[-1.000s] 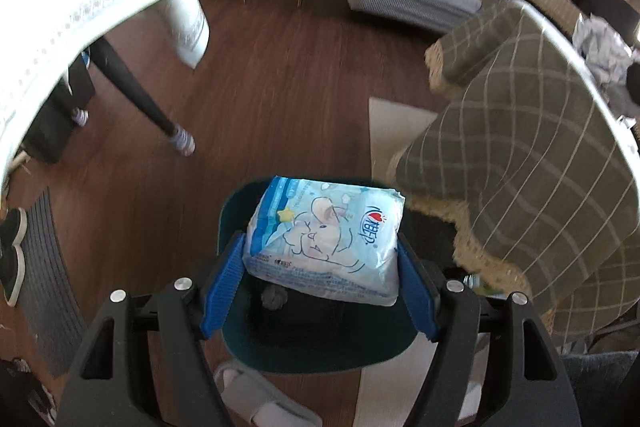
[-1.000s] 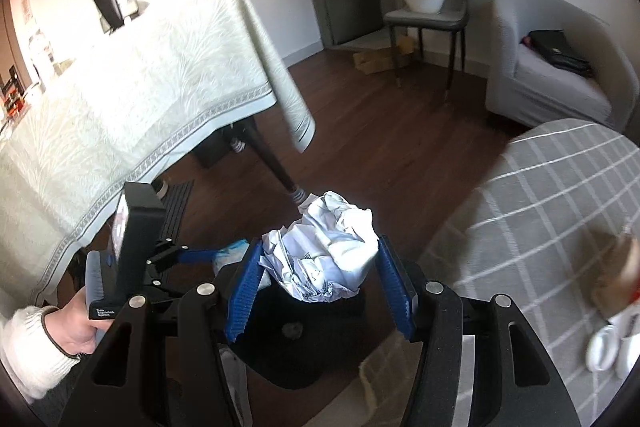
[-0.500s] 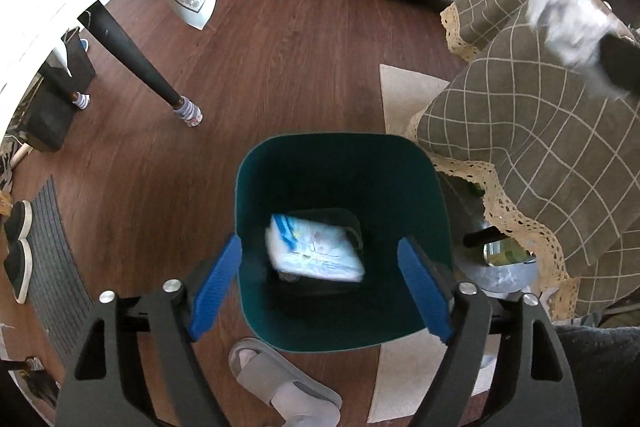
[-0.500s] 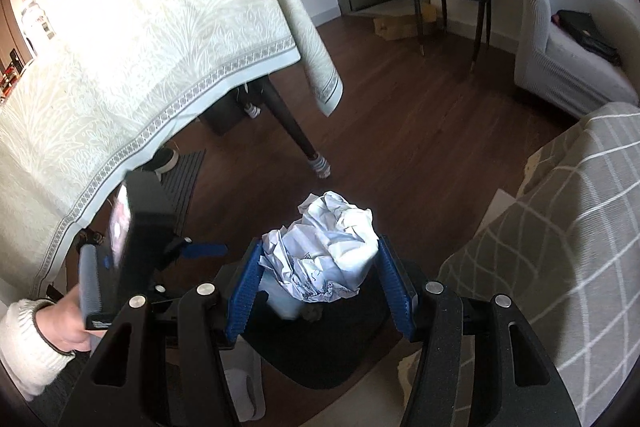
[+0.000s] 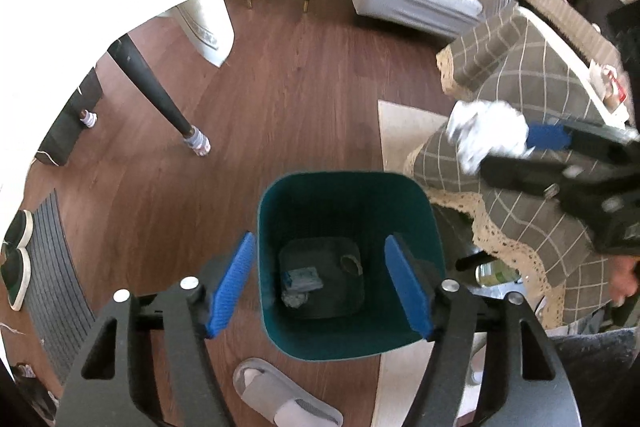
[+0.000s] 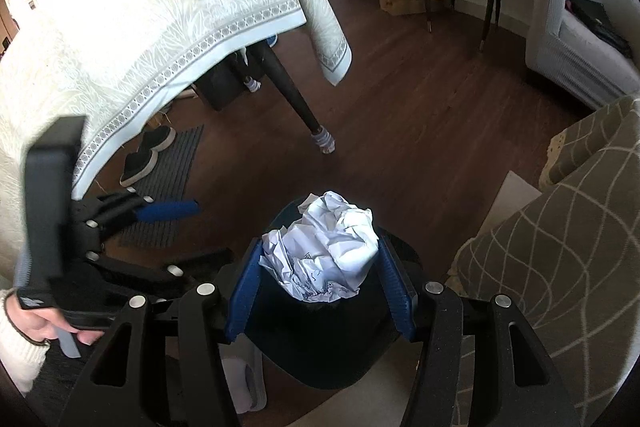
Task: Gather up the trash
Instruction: 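Carry the tissue pack and foil ball to the green bin and release both, then move both tools back over the table toward the white lid and ball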
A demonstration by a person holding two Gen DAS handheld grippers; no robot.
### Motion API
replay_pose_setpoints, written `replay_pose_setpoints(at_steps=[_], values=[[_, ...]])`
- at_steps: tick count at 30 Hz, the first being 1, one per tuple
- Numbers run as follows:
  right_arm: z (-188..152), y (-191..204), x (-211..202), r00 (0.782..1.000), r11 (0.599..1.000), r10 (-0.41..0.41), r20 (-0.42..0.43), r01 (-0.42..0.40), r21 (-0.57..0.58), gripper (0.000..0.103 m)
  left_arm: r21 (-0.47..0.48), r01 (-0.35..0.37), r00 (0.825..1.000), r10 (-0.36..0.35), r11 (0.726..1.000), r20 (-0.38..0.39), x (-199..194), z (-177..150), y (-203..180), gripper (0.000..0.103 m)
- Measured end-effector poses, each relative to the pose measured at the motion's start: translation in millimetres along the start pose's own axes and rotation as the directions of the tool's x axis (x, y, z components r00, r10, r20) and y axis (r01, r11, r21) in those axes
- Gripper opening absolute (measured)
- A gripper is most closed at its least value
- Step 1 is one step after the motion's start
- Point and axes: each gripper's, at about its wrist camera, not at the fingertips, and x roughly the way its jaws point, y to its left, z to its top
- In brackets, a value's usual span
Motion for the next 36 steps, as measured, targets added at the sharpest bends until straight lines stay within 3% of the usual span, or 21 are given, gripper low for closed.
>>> replay_pose_setpoints(at_steps=[8,14,20,27,36], values=[[-11.4,11.6,34.2,0.995,1.0,-0.009,-0.1,0.007,-0.023,0.057,-0.036,0.027,0.993,-0.023,0.999,0.119,-34.9,14.3,5.6,0.055],[-26.6,15.7,54.1,0.984,0.999,-0.007,-0.178,-0.002,-0.05,0.059,-0.045,0.059,0.97,-0.047,0.997,0.236,-67.1,25.8,1.4,0.042],[-41.8,19.4,64.1,0.97,0.996,-0.021,-0.242,0.001,-0.085,0.065,-0.054,0.084,0.95,-0.064,0.995,0.305,-85.0,34.0,-4.8,0.042],[-48.7,11.5,45.6,0.976,0.998,0.001,-0.217,-0.016,-0.067,0.067,-0.052,0.099,0.933,-0.075,0.994,0.351,-94.6,44.0,-19.3,0.042],[-38.2,13.2,-7.1,0.995,0.994,0.038,-0.096,-0.048,-0.094,0.066,-0.055,0.1,0.918,-0.07,0.993,0.39,-98.7,58.2,-37.0,0.042]])
